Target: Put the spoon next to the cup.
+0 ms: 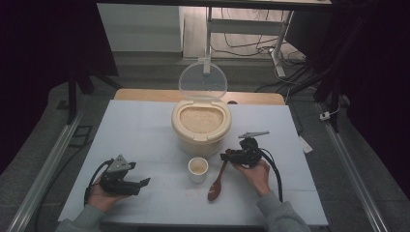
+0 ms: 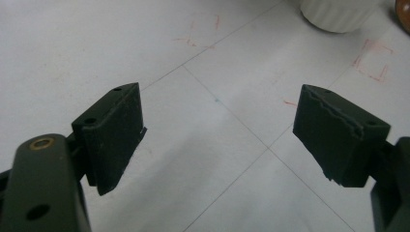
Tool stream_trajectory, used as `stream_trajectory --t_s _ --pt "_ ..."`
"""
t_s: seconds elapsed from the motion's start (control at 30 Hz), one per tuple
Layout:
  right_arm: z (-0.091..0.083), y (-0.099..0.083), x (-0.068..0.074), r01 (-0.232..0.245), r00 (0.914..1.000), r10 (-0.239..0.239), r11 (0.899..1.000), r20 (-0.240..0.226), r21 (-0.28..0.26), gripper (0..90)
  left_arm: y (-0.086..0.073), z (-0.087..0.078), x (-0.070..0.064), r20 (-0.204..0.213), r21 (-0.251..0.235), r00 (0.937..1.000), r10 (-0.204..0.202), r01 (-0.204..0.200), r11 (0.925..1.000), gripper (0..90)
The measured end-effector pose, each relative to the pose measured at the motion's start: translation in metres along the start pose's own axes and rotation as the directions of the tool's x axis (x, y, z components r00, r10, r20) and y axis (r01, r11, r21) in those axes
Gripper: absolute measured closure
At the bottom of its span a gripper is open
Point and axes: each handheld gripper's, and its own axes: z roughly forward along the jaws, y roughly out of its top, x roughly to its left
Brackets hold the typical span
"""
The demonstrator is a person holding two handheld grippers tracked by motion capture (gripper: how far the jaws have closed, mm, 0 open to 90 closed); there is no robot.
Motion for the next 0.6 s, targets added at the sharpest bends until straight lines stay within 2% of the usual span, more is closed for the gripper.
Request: stream_trajectory --t_s 0.17,0.33,0.6 --pt "0.004 -0.003 0.001 0.018 0.9992 -0.018 1.000 0.036 0.006 56.3 0.000 0.000 0.000 0.000 0.003 1.0000 0.002 -0.002 1.0000 17.9" --pt "0.007 -0.004 0.001 0.033 0.9982 -0.033 0.999 0.049 0.011 52.8 0.000 0.000 -0.001 0.002 0.006 1.0000 0.007 -0.007 1.0000 17.9" --pt "0.012 -0.005 0.003 0.076 0.9904 -0.080 0.996 0.113 0.038 46.4 0.000 0.000 -0.001 0.002 0.007 1.0000 0.007 -0.007 1.0000 17.9"
